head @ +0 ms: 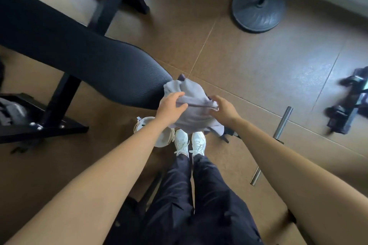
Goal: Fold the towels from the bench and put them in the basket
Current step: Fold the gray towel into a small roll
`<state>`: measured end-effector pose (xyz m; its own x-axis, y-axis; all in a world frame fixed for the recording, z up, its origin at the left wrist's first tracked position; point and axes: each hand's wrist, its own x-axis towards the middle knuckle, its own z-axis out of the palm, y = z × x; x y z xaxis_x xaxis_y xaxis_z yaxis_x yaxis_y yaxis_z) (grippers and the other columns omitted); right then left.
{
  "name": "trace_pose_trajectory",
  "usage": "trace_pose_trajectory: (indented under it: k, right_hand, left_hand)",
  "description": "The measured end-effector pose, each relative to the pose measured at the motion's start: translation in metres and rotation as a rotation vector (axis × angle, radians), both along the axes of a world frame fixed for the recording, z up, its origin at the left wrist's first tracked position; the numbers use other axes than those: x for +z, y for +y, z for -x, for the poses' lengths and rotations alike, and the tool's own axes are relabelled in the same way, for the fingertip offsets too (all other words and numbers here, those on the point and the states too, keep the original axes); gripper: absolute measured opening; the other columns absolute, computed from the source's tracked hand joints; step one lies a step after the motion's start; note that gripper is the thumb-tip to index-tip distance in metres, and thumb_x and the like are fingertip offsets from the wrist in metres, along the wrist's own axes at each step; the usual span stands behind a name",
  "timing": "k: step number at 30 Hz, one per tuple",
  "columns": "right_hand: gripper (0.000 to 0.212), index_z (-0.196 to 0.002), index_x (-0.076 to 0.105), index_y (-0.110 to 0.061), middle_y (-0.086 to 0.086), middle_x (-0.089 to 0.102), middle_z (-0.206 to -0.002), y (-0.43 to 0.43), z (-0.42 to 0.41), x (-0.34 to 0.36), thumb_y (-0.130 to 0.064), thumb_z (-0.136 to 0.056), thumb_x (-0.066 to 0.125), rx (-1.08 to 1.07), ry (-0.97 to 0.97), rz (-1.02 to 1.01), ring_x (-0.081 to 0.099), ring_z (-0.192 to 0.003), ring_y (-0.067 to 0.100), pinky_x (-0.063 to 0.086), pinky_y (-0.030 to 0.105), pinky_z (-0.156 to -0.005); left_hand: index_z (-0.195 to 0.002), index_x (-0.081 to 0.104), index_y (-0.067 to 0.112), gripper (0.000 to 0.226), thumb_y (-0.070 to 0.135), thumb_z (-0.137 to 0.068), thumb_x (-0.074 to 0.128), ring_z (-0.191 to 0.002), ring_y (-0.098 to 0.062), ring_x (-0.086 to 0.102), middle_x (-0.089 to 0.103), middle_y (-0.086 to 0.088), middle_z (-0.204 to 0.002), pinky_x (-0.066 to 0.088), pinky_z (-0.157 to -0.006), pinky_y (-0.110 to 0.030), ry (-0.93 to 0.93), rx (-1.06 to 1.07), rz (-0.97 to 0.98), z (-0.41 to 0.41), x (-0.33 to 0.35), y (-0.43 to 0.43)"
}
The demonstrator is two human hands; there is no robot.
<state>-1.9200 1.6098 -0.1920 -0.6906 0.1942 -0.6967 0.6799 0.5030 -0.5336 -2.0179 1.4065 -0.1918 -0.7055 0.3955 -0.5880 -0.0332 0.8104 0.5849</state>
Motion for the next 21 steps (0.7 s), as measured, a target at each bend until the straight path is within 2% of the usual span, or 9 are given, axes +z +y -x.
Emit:
trace_pose_trajectory:
  k: [3,5,6,9,11,15,18,20,21]
  right_hand:
    - [0.046,-0.136,0.060,-0.015,0.016,0.061,-0.129,0.001,0.006,-0.018,-0.016,-0.091,0.066,0.078,-0.035,-0.027,0.057,-0.118,0.039,0.046,0.041,-0.099]
    - [0.020,-0.107,0.068,-0.018,0.011,0.064,-0.105,0.004,0.007,-0.021,-0.018,-0.086,0.069,0.071,0.003,-0.097,0.061,-0.099,0.036,0.048,0.038,-0.081]
    - [0.009,-0.092,0.064,-0.020,0.007,0.063,-0.093,0.008,0.007,-0.021,-0.018,-0.085,0.069,0.064,0.017,-0.133,0.059,-0.090,0.033,0.045,0.036,-0.073]
    - [0.014,-0.072,0.056,-0.018,0.002,0.061,-0.073,0.015,0.001,-0.010,-0.015,-0.078,0.068,0.065,0.079,-0.251,0.053,-0.078,0.032,0.042,0.038,-0.068]
    - [0.017,-0.067,0.054,-0.019,0.000,0.059,-0.069,0.016,-0.005,-0.001,-0.011,-0.072,0.068,0.115,0.170,-0.271,0.049,-0.076,0.030,0.042,0.040,-0.066]
    - [0.012,-0.073,0.062,-0.010,0.006,0.064,-0.082,0.013,-0.012,0.009,-0.014,-0.074,0.074,0.163,0.197,-0.185,0.052,-0.080,0.028,0.045,0.040,-0.068]
    - [0.020,-0.069,0.053,-0.009,0.006,0.060,-0.075,0.015,-0.009,0.004,-0.010,-0.073,0.072,0.143,0.122,-0.121,0.050,-0.073,0.027,0.035,0.034,-0.059]
    - [0.028,-0.065,0.045,-0.015,0.001,0.050,-0.065,0.018,-0.005,0.001,-0.012,-0.071,0.072,0.108,0.045,-0.083,0.044,-0.064,0.024,0.030,0.034,-0.054]
    - [0.032,-0.062,0.041,-0.017,0.000,0.046,-0.061,0.020,-0.003,0.000,-0.012,-0.069,0.072,0.089,0.029,-0.065,0.040,-0.061,0.022,0.028,0.034,-0.053]
  left_hand:
    - [-0.147,0.048,0.024,0.063,0.041,-0.091,0.070,-0.136,-0.027,0.045,0.052,-0.002,-0.148,0.040,-0.111,-0.043,0.057,-0.248,0.117,0.007,-0.023,0.008]
    - [-0.137,0.057,0.026,0.058,0.049,-0.087,0.072,-0.126,-0.028,0.050,0.061,-0.001,-0.133,0.041,-0.103,-0.042,0.160,-0.324,0.190,0.014,-0.028,0.009]
    - [-0.127,0.063,0.027,0.049,0.050,-0.085,0.073,-0.119,-0.027,0.052,0.065,0.001,-0.122,0.041,-0.098,-0.041,0.209,-0.344,0.203,0.018,-0.027,0.008]
    - [-0.097,0.071,0.024,0.024,0.043,-0.083,0.075,-0.103,-0.026,0.054,0.067,0.005,-0.095,0.039,-0.087,-0.036,0.300,-0.381,0.181,0.028,-0.018,-0.004]
    - [-0.092,0.070,0.023,0.024,0.041,-0.079,0.078,-0.099,-0.024,0.056,0.065,0.007,-0.092,0.042,-0.082,-0.035,0.255,-0.382,0.166,0.029,-0.009,-0.009]
    - [-0.124,0.059,0.037,0.048,0.057,-0.081,0.068,-0.098,-0.015,0.064,0.066,0.017,-0.104,0.053,-0.086,-0.038,-0.059,-0.247,0.125,0.028,0.000,0.002]
    - [-0.143,0.046,0.042,0.054,0.050,-0.091,0.059,-0.113,-0.022,0.061,0.054,0.011,-0.133,0.050,-0.096,-0.042,0.029,-0.288,0.153,0.039,-0.007,0.032]
    - [-0.146,0.049,0.034,0.053,0.042,-0.096,0.061,-0.123,-0.023,0.053,0.040,0.004,-0.149,0.043,-0.099,-0.039,0.038,-0.419,0.231,0.050,-0.011,0.051]
    - [-0.141,0.055,0.031,0.047,0.042,-0.096,0.062,-0.124,-0.024,0.051,0.040,0.003,-0.149,0.042,-0.097,-0.039,0.028,-0.487,0.268,0.056,-0.013,0.057]
